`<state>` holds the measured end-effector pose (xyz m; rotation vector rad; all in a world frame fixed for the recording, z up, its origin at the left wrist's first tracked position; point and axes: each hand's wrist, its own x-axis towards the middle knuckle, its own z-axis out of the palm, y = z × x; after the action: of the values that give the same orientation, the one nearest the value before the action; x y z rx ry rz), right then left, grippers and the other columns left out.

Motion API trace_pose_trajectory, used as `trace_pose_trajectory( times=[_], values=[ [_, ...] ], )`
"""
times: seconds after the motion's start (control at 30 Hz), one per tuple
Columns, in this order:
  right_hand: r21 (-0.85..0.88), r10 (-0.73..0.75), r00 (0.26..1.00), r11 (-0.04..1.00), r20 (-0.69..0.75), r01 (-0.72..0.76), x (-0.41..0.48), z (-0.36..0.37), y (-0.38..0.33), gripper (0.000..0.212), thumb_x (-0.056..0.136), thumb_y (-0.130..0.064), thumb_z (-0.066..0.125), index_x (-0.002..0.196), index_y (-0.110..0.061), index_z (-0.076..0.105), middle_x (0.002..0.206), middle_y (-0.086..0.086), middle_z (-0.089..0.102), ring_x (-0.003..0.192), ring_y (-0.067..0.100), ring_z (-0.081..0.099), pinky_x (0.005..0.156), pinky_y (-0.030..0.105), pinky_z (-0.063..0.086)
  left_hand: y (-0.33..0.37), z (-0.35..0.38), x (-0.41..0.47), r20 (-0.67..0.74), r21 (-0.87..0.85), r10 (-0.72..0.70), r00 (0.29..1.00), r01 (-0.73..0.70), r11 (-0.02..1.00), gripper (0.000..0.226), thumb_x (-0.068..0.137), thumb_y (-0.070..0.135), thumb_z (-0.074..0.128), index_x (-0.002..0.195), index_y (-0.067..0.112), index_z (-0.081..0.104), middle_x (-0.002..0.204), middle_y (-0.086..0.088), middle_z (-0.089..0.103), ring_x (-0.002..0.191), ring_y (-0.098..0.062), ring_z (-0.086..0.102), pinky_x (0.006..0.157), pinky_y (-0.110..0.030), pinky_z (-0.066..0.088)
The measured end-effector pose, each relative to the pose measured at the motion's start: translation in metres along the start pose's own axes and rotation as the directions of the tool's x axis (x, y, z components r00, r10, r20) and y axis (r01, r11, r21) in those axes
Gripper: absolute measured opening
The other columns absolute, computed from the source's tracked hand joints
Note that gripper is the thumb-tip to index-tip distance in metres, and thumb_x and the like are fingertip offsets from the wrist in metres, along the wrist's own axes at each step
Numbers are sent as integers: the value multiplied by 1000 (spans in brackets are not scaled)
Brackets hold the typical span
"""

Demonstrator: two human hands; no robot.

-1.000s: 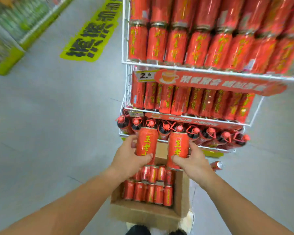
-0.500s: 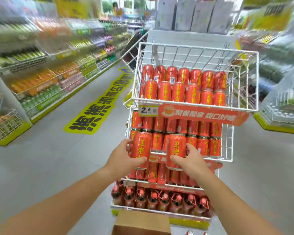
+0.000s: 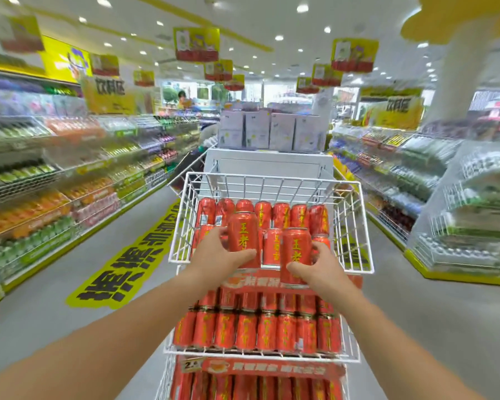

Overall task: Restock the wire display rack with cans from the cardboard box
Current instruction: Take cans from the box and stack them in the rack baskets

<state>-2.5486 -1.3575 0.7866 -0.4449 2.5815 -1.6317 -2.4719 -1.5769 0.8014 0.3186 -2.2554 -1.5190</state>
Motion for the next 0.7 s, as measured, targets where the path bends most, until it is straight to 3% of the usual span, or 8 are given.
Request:
trace_pose_trajectory(
  times=[0.13, 0.27, 0.33, 0.4, 0.47, 0.5, 0.6, 0.7],
  values=[
    [-22, 14, 1000, 1000, -12, -14, 46, -43, 8, 60, 72, -35, 81, 123, -24, 51, 102, -3, 69, 87, 15, 69, 74, 35, 54, 23, 44, 34, 77, 35, -37, 996, 34, 999, 48, 77, 28, 88, 107, 28, 51, 89, 18, 55, 79, 9, 54, 63, -10, 43],
    [-35, 45, 999, 998, -8, -45, 92, -74, 30, 42, 71, -28, 83, 108, -25, 64, 95, -1, 73, 81, 18, 72, 77, 42, 60, 26, 86, 64, 130, 58, -89, 987, 82, 995, 60, 78, 26, 87, 121, 24, 46, 92, 17, 54, 79, 4, 57, 66, -17, 46],
    [-36, 79, 997, 996, 7, -78, 110, -81, 43, 49, 67, -33, 84, 111, -23, 64, 95, 0, 74, 79, 19, 72, 72, 40, 60, 24, 106, 77, 132, 89, -117, 984, 106, 990, 62, 77, 29, 87, 125, 22, 48, 102, 13, 59, 92, -2, 61, 81, -22, 51],
    [-20, 123, 992, 992, 20, -122, 127, -83, 57, 56, 65, -34, 84, 115, -19, 63, 94, 0, 72, 76, 17, 71, 62, 33, 54, 19, 121, 88, 110, 126, -142, 984, 128, 984, 79, 74, 34, 89, 140, 17, 48, 124, 5, 62, 116, -15, 60, 102, -35, 50],
    [-1, 150, 988, 989, 33, -150, 140, -82, 68, 47, 71, -27, 84, 112, -17, 63, 91, 1, 71, 72, 16, 68, 59, 28, 47, 15, 133, 98, 90, 168, -153, 984, 136, 976, 89, 72, 35, 90, 146, 13, 46, 139, -1, 58, 128, -18, 55, 108, -35, 46],
    [6, 164, 985, 986, 47, -165, 147, -81, 74, 43, 74, -24, 84, 111, -18, 63, 90, 1, 71, 72, 16, 67, 58, 27, 46, 13, 138, 103, 86, 178, -154, 984, 137, 974, 84, 72, 33, 90, 143, 14, 49, 136, 1, 60, 123, -15, 57, 104, -30, 47],
    [-10, 196, 975, 980, 100, -196, 162, -79, 89, 43, 74, -23, 84, 111, -20, 62, 93, 2, 72, 78, 18, 69, 62, 29, 50, 10, 147, 109, 99, 252, -144, 985, 115, 961, 53, 74, 25, 89, 117, 26, 57, 100, 16, 63, 89, 0, 61, 81, -17, 48],
    [-27, 229, 966, 973, 119, -228, 171, -75, 99, 43, 74, -24, 84, 110, -20, 62, 93, 2, 72, 80, 18, 70, 60, 28, 50, 4, 158, 113, 41, 342, -141, 989, 119, 932, 36, 69, 30, 88, 94, 23, 62, 93, 7, 70, 84, -13, 68, 84, -35, 58]
  ],
)
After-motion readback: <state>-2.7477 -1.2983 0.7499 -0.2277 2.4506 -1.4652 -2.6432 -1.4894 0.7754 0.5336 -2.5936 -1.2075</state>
